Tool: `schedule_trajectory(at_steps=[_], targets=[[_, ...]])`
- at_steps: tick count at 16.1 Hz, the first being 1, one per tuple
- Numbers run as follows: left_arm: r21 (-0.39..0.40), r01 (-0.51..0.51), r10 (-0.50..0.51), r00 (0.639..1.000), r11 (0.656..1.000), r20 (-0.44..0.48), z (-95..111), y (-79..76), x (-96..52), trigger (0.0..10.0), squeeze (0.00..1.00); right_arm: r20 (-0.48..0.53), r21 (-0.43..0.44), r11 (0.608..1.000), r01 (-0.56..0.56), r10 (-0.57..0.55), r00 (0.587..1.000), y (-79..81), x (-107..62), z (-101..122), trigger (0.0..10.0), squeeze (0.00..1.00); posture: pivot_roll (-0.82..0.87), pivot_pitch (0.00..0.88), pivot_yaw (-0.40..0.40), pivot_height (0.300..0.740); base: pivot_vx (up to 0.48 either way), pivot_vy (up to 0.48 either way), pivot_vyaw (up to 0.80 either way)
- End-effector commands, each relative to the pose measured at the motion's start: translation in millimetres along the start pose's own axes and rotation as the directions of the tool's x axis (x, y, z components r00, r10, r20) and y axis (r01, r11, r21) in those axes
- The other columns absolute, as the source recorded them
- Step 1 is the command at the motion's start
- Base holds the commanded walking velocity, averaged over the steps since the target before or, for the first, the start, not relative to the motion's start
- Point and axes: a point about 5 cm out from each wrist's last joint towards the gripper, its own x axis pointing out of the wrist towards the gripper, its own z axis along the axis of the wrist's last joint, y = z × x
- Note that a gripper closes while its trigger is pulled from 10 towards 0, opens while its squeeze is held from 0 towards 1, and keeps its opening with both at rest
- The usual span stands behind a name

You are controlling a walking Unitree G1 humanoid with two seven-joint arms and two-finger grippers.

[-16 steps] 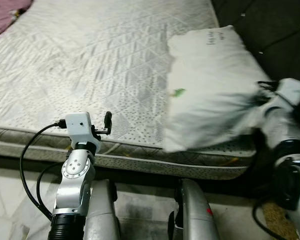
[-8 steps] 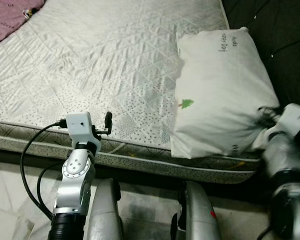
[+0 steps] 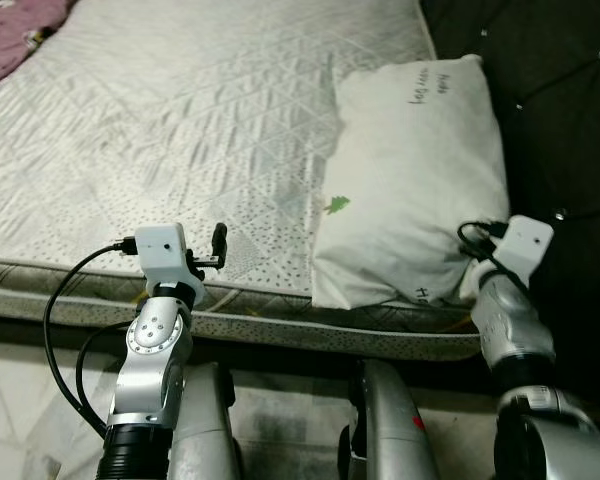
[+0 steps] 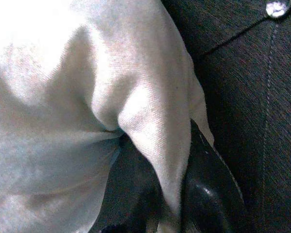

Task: Clean up the room

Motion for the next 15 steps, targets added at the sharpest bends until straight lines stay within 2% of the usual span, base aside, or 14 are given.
schedule_trajectory(at_steps=[1, 3, 4, 5, 8, 9, 10, 11, 14, 15], targets=[[0.004, 0.004, -0.004, 1.0, 1.0, 0.003, 0.6, 0.3, 1.9, 10.0, 0.0, 0.064, 0.005, 0.999, -0.036, 0.036, 0.997, 7.6, 6.0, 20.7, 0.0, 0.0, 0.03, 0.046, -0.011, 0.582, 0.0, 0.0, 0.0], [0.002, 0.003, -0.003, 1.0, 1.0, 0.004, 0.8, -0.1, 2.1, 10.0, 0.0, 0.096, 0.02, 0.999, -0.03, 0.028, 0.995, 5.0, 13.0, 40.3, 0.0, 0.0, 0.04, 0.045, -0.011, 0.582, 0.0, 0.0, 0.0], [0.002, 0.001, -0.001, 1.0, 1.0, 0.005, 1.0, 0.3, 2.0, 10.0, 0.0, 0.136, 0.033, 0.999, 0.001, -0.005, 0.991, -4.6, 19.6, 66.5, 0.0, 0.0, 0.04, 0.043, -0.014, 0.582, 0.0, 0.0, 0.0], [0.002, -0.001, 0.001, 1.0, 1.0, 0.006, 1.2, 1.1, 2.1, 10.0, 0.0, 0.16, 0.049, 0.998, 0.029, -0.037, 0.987, -13.0, 22.0, 81.3, 0.0, 0.0, 0.04, 0.042, -0.017, 0.582, 0.0, 0.0, 0.0], [0.003, -0.009, 0.009, 1.0, 1.0, 0.009, 1.6, 2.7, 2.0, 10.0, 0.0, 0.207, 0.079, 0.991, 0.112, -0.126, 0.97, -37.8, 23.4, 109.6, 0.0, 0.0, 0.04, 0.039, -0.022, 0.582, 0.0, 0.0, 0.0], [0.002, -0.014, 0.014, 1.0, 1.0, 0.009, 1.1, 3.2, 1.5, 10.0, 0.0, 0.205, 0.072, 0.981, 0.178, -0.189, 0.96, -55.0, 22.5, 111.0, 0.0, 0.0, 0.04, 0.037, -0.026, 0.582, 0.0, 0.0, 0.0], [0.001, -0.016, 0.016, 1.0, 1.0, 0.009, 0.8, 3.3, 1.5, 10.0, 0.0, 0.171, 0.07, 0.975, 0.211, -0.22, 0.96, -65.3, 22.4, 99.8, 0.0, 0.0, 0.04, 0.033, -0.024, 0.582, 0.0, 0.0, 0.0], [0.002, -0.012, 0.012, 1.0, 1.0, 0.008, 0.9, 3.1, 2.4, 10.0, 0.0, 0.13, 0.038, 0.976, 0.216, -0.22, 0.967, -68.5, 21.5, 81.1, 0.0, 0.0, 0.04, 0.029, -0.018, 0.582, 0.0, 0.0, 0.0], [0.008, 0.005, -0.005, 1.0, 1.0, 0.003, 0.7, 1.7, 5.5, 10.0, 0.0, 0.045, -0.025, 0.979, 0.201, -0.2, 0.979, -66.0, 16.6, 39.5, 0.0, 0.0, 0.03, 0.019, -0.007, 0.582, 0.0, 0.0, 0.0], [0.008, 0.006, -0.006, 1.0, 1.0, 0.002, 0.7, 1.5, 6.1, 10.0, 0.0, 0.031, -0.031, 0.98, 0.197, -0.196, 0.98, -64.9, 15.8, 34.0, 0.0, 0.0, 0.03, 0.019, -0.006, 0.582, 0.0, 0.0, 0.0]])
